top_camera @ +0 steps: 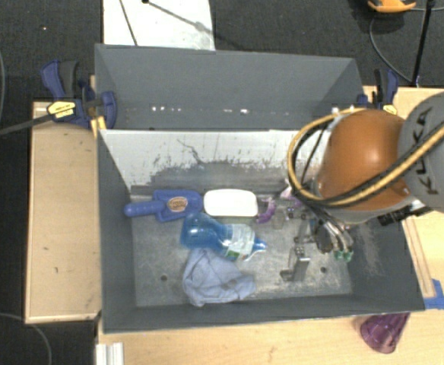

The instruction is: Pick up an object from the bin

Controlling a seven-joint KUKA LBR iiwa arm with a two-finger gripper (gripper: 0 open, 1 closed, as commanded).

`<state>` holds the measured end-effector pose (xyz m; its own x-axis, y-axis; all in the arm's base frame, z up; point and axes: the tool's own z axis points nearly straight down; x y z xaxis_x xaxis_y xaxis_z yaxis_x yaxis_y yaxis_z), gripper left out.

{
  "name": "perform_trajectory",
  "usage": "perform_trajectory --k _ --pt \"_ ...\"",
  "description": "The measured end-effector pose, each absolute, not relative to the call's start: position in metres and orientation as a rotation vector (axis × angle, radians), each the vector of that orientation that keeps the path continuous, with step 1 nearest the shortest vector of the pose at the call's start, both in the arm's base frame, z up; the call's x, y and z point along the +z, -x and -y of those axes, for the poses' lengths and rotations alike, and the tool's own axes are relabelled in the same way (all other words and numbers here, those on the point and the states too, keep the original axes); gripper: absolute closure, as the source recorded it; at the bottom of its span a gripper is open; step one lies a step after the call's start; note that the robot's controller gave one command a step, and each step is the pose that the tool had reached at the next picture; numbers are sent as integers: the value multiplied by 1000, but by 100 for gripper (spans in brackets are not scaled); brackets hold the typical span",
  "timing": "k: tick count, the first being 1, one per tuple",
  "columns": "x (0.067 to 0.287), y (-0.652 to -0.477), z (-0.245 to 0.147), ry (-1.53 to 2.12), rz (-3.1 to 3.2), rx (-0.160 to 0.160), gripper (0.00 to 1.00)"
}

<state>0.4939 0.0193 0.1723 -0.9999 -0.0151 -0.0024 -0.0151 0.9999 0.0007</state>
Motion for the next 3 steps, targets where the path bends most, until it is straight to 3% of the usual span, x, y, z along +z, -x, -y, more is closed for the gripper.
perform_trajectory --k 1,2,3 --pt "133 -515 -34 86 -3133 0 0" --pt "124 -542 -88 141 -3140 0 0" --pt "110 -548 -115 254 -3117 11 0"
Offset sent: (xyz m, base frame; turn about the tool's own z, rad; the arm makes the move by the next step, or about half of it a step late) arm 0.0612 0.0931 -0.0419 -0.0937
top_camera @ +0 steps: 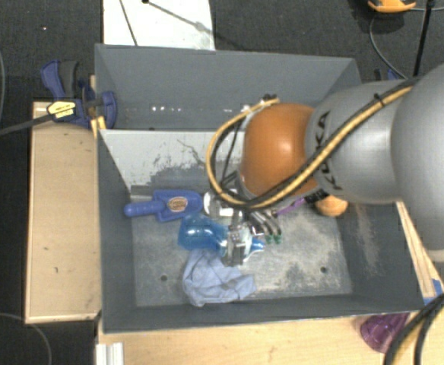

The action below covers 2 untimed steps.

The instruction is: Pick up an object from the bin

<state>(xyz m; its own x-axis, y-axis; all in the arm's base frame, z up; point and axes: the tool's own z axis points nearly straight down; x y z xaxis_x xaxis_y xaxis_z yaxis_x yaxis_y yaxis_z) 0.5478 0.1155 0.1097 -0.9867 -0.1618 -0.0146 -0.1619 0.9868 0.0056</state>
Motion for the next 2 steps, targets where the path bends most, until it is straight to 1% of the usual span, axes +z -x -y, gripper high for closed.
perform_trajectory --k 1,2 --pt "82 -559 -91 203 -3131 -5 0" --pt "74 -553 -109 288 -3122 5 0"
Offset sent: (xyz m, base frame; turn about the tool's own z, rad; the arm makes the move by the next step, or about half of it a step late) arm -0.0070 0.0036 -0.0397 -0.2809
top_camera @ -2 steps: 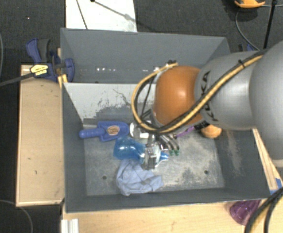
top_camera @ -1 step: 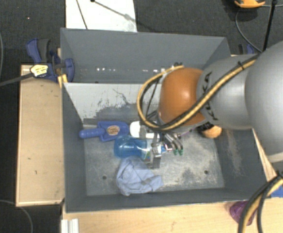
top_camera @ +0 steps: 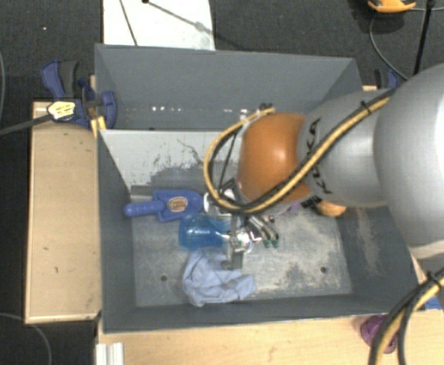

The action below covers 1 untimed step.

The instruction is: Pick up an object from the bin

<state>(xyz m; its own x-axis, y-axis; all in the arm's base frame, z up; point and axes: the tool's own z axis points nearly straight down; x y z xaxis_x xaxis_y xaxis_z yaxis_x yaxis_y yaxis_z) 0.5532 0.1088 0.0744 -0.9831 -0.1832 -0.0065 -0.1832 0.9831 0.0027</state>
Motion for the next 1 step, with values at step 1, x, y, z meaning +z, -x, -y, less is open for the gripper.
perform_trajectory --k 1 --pt "70 -540 -113 848 -3022 -4 100"
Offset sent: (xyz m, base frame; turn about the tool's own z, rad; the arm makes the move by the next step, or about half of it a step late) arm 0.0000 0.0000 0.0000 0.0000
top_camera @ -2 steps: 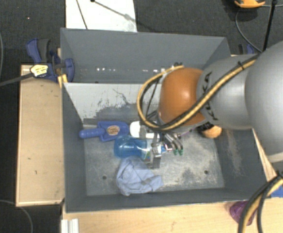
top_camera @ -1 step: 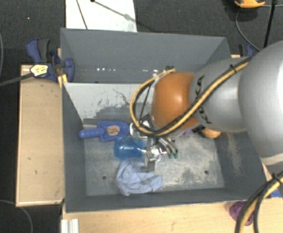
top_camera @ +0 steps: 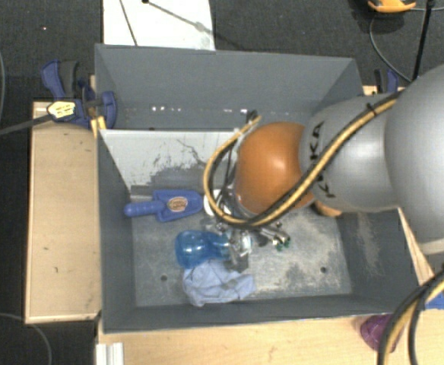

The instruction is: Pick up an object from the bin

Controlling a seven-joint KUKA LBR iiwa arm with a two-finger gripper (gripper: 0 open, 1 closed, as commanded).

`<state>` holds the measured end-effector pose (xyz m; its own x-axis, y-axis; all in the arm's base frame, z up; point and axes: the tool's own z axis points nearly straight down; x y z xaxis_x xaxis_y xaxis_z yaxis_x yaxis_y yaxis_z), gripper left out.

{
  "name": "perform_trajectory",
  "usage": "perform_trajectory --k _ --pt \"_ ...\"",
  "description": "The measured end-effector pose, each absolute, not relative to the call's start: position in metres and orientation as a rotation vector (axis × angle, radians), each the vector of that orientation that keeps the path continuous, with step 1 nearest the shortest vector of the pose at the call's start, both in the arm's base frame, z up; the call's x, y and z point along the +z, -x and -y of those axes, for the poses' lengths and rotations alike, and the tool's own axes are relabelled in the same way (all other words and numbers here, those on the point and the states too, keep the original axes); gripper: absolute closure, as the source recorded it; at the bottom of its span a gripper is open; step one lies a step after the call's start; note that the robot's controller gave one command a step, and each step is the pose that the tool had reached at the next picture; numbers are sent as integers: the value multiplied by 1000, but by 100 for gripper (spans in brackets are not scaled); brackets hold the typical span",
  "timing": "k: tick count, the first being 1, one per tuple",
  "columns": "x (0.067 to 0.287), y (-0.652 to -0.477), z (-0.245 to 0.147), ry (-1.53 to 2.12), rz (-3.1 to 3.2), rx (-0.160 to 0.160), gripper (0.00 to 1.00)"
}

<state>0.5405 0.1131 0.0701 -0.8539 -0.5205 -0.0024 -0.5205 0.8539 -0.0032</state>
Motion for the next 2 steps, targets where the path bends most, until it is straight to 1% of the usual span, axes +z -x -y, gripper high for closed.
perform_trajectory --k 1,2 --pt "70 -541 -113 847 -3022 -4 100" --pt "70 -555 -114 863 -3016 -3 100"
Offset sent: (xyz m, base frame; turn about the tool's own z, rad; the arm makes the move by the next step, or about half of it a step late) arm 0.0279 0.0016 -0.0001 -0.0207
